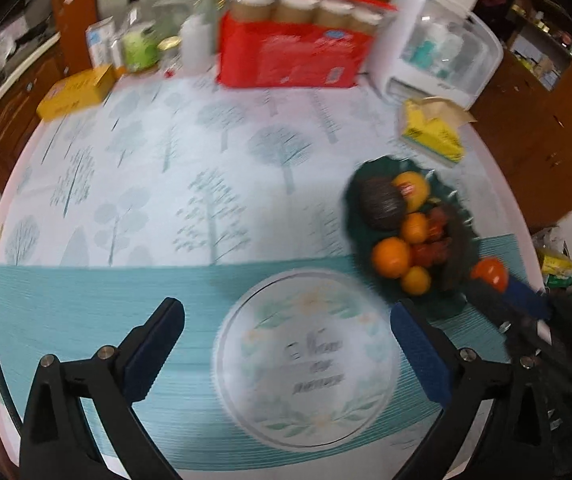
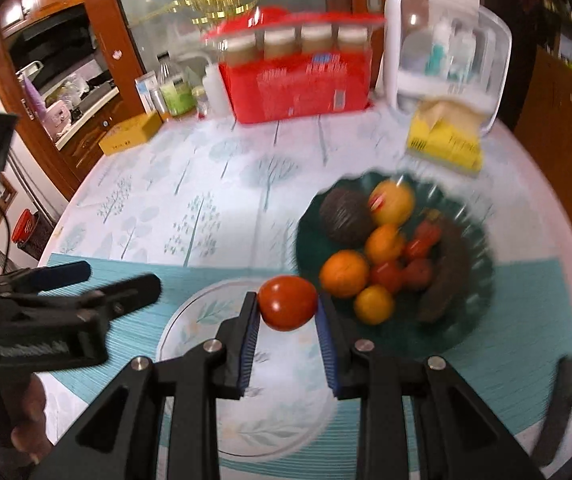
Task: Organize fruits
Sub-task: 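Place the cherry tomato on the green plate with the right tool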
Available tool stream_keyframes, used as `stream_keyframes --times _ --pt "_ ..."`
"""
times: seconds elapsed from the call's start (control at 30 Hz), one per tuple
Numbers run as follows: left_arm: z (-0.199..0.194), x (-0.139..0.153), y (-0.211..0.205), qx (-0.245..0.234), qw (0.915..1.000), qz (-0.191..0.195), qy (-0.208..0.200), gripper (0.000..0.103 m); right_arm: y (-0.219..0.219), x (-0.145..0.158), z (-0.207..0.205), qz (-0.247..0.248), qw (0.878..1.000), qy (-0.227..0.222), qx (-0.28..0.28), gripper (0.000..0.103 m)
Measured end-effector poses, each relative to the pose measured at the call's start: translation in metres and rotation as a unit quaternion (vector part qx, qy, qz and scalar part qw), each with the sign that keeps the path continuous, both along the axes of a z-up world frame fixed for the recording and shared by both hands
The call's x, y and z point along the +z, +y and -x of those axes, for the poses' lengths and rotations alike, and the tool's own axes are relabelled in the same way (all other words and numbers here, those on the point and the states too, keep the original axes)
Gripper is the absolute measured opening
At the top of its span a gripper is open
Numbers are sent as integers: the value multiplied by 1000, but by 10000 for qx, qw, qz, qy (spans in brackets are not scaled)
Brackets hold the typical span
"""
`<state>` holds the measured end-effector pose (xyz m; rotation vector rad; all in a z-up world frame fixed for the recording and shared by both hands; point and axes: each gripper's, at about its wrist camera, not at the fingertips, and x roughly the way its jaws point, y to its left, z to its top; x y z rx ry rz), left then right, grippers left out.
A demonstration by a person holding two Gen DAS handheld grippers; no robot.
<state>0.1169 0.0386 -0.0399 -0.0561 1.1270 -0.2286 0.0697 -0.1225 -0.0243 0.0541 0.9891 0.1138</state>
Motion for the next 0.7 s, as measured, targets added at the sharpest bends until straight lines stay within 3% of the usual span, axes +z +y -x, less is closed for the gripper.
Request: stream_keyframes --times 0.23,0.37,0.5,0.7 --pt "-22 60 -55 -48 9984 103 -551 102 -59 79 -32 137 9987 -445 187 29" --pt "-39 74 -73 162 9972 87 -720 102 -84 99 -55 250 9973 -663 200 29" --pt "-52 53 -89 386 9976 -271 -510 102 -101 79 -80 373 9976 -543 234 29" --pt "-59 -1 -115 152 9988 -447 -93 102 -124 10 -102 206 9996 64 194 29"
